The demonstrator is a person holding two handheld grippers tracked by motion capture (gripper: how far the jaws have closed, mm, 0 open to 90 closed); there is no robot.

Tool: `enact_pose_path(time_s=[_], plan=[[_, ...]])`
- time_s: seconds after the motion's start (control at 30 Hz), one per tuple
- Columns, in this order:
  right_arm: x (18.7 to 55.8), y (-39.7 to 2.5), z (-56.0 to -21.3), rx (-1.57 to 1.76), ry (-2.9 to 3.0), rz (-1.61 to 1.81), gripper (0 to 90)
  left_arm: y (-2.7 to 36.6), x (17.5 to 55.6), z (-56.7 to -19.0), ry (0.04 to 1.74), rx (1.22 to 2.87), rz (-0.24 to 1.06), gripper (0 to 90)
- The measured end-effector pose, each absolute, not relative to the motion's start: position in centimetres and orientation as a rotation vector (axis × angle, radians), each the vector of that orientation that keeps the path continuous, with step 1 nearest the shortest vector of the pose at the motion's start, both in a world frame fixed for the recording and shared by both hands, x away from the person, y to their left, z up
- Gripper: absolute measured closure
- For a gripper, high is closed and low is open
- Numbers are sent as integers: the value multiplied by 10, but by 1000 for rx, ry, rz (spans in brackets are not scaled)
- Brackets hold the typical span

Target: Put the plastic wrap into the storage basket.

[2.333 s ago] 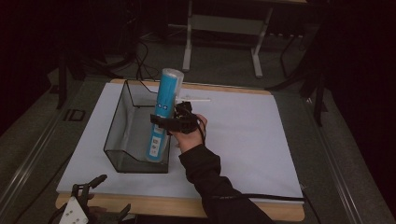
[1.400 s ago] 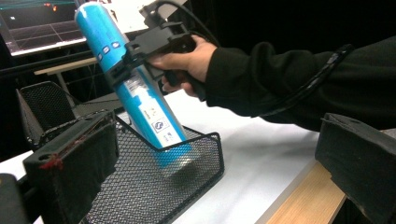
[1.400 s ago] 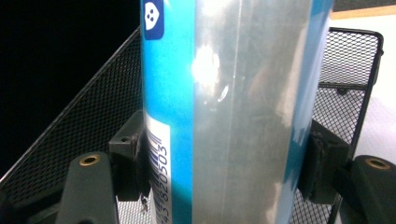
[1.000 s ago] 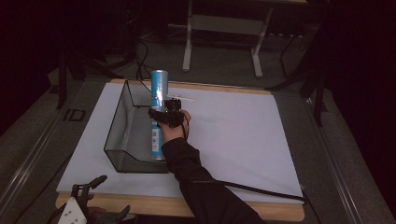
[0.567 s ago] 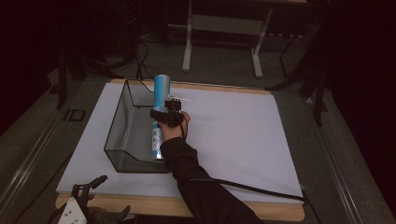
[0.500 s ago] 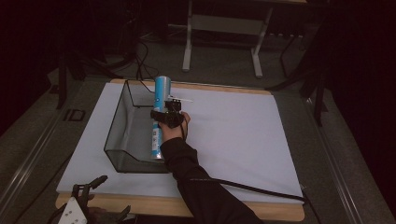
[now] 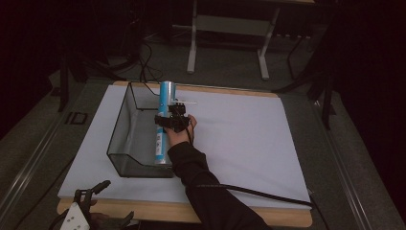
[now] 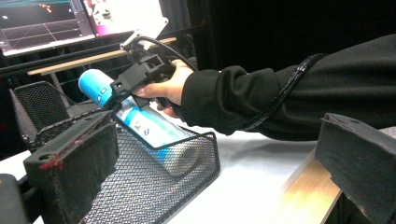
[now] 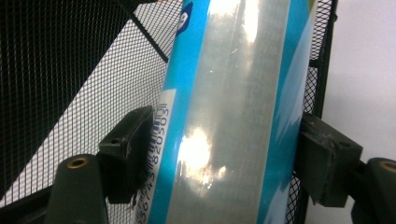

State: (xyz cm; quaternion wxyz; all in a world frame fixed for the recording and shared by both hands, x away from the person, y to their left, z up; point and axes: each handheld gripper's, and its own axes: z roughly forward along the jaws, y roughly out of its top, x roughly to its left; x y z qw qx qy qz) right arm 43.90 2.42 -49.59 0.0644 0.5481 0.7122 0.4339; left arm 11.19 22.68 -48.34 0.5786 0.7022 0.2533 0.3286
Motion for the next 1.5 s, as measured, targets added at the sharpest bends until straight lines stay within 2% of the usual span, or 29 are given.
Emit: enact_pose_path(time_s=[0.27, 0.77, 1.07, 1.5], plan=[[428, 13, -468, 1446, 2147, 1380, 141, 226, 113, -484, 593, 1646, 763, 2], [395, -36, -418, 1124, 2211, 1403, 141, 224, 113, -484, 597, 1651, 748, 2], [378, -79, -414, 1071, 2209, 1371, 142, 222, 115, -485, 609, 1671, 738, 2], [352, -131, -429, 1045, 2197, 1358, 141, 222, 116, -485, 612, 1663, 735, 2]])
